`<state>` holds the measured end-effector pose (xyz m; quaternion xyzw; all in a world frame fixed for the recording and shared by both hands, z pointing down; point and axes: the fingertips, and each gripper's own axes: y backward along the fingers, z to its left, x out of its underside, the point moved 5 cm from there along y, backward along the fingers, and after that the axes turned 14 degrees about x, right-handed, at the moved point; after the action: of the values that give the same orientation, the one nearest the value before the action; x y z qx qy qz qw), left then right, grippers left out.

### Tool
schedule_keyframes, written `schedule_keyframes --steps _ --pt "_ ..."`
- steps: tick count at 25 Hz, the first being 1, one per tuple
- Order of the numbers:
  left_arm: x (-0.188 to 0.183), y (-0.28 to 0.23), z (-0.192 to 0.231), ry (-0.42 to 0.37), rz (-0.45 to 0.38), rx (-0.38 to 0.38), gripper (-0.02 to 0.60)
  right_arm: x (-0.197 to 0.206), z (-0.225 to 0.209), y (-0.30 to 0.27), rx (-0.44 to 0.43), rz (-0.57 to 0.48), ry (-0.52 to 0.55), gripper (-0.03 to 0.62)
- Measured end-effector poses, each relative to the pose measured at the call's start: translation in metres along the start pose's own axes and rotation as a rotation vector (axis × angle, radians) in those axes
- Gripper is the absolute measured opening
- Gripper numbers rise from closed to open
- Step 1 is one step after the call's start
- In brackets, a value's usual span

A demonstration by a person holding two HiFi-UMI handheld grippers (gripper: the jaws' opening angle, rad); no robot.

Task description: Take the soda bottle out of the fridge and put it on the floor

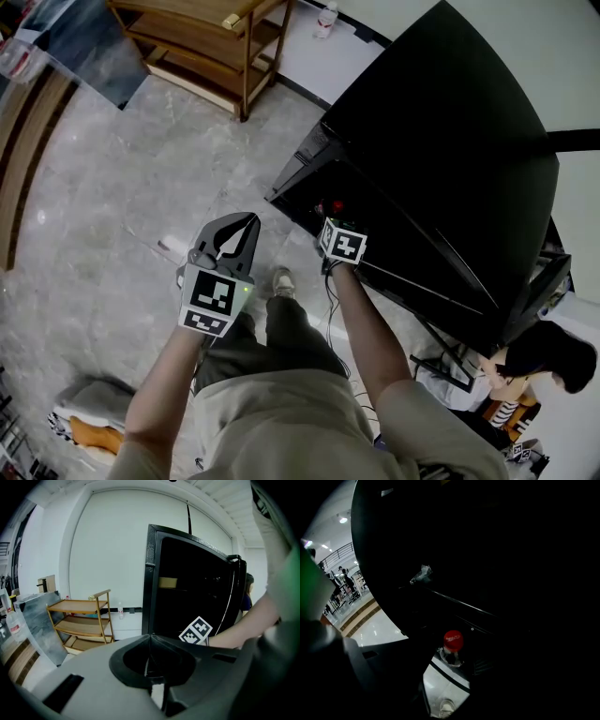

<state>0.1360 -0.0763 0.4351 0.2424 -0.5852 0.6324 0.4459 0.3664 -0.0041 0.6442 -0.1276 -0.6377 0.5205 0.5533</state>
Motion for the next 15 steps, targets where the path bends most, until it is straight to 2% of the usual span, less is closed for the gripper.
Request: schedule_keyframes --steps 12,15 --pt "0.009 -0.003 -0.004 0.016 0.013 0.033 0.008 0.003 0.0 -0.024 -0.039 -0.004 0.043 0.164" --pt "0.009 -0.001 -0.004 0.019 0.02 0.024 0.008 0.001 0.001 -0.022 -0.042 -0.004 0.083 0.132"
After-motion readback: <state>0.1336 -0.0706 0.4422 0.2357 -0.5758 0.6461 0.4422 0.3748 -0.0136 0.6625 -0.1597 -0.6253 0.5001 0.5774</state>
